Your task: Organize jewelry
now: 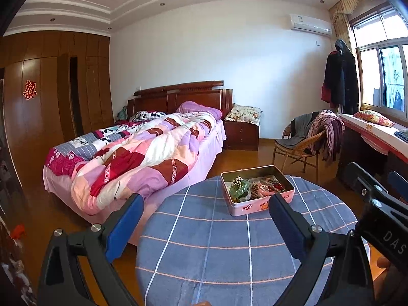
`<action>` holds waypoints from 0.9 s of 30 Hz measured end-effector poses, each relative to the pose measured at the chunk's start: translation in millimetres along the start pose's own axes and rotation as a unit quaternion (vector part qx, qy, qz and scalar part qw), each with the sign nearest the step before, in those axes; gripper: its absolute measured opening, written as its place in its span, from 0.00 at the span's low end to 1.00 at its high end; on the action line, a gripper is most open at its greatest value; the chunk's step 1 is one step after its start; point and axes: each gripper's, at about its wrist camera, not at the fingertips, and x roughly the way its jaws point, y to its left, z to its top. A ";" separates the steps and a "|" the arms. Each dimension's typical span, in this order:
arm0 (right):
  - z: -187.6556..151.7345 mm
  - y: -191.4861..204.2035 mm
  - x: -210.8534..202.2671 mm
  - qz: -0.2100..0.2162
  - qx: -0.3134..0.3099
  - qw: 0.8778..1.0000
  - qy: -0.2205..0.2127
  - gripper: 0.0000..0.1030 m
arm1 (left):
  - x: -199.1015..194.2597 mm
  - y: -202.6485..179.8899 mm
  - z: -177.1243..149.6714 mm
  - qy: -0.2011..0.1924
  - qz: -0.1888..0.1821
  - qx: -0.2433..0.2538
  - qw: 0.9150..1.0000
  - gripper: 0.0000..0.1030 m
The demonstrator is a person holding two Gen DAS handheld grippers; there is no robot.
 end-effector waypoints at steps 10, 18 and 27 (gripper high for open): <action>-0.6 -2.8 9.8 -0.007 0.003 1.000 0.012 1.00 | 16.3 -2.6 0.0 0.015 -0.004 0.003 1.000 0.96; 0.6 -4.5 20.1 -0.011 0.002 1.000 0.021 1.00 | 31.4 -6.2 3.4 0.022 -0.004 0.007 1.000 0.96; 2.9 -5.2 28.3 -0.014 0.001 0.999 0.029 1.00 | 42.0 -9.6 1.7 0.021 0.021 0.017 0.999 0.96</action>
